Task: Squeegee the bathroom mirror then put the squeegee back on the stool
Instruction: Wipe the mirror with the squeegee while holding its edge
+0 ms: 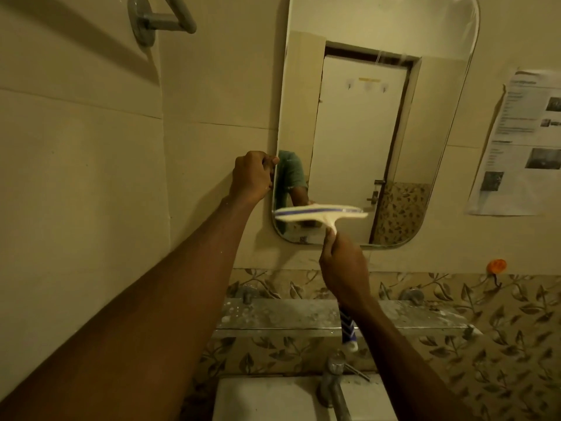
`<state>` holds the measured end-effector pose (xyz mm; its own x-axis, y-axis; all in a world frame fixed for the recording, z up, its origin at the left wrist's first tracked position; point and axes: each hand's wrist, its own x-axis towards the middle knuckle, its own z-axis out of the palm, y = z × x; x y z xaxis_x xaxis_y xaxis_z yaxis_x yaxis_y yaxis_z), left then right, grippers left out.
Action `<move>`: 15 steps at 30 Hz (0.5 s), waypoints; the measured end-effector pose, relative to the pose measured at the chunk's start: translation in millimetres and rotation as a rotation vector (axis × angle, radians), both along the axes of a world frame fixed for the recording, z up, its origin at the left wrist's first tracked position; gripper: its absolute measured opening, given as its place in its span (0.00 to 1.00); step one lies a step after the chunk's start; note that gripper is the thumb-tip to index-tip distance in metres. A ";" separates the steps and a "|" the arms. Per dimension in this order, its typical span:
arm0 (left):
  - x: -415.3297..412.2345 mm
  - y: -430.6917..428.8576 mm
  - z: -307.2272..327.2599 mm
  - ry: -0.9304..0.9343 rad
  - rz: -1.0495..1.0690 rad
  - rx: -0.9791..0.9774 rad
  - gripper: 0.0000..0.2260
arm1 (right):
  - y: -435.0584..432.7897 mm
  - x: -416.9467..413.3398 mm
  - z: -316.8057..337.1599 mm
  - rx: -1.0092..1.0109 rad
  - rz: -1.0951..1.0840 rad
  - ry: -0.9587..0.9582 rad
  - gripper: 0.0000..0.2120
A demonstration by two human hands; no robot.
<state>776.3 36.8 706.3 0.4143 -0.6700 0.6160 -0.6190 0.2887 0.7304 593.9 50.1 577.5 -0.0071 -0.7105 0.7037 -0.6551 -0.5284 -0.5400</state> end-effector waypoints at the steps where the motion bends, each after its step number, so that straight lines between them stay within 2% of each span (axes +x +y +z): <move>1: -0.2 -0.1 -0.3 -0.005 0.003 -0.004 0.13 | -2.0 -1.2 8.7 -0.028 -0.007 -0.002 0.14; 4: -0.4 -1.0 -1.1 -0.019 0.017 -0.013 0.13 | -6.0 -2.0 6.4 -0.022 -0.016 0.025 0.14; 9: -1.2 0.4 -0.2 -0.013 0.019 -0.012 0.13 | 2.2 -4.8 -45.6 0.038 -0.024 0.073 0.14; 15: -2.2 2.5 1.7 -0.002 0.019 0.016 0.13 | 4.7 -14.1 -68.3 0.122 -0.033 0.095 0.18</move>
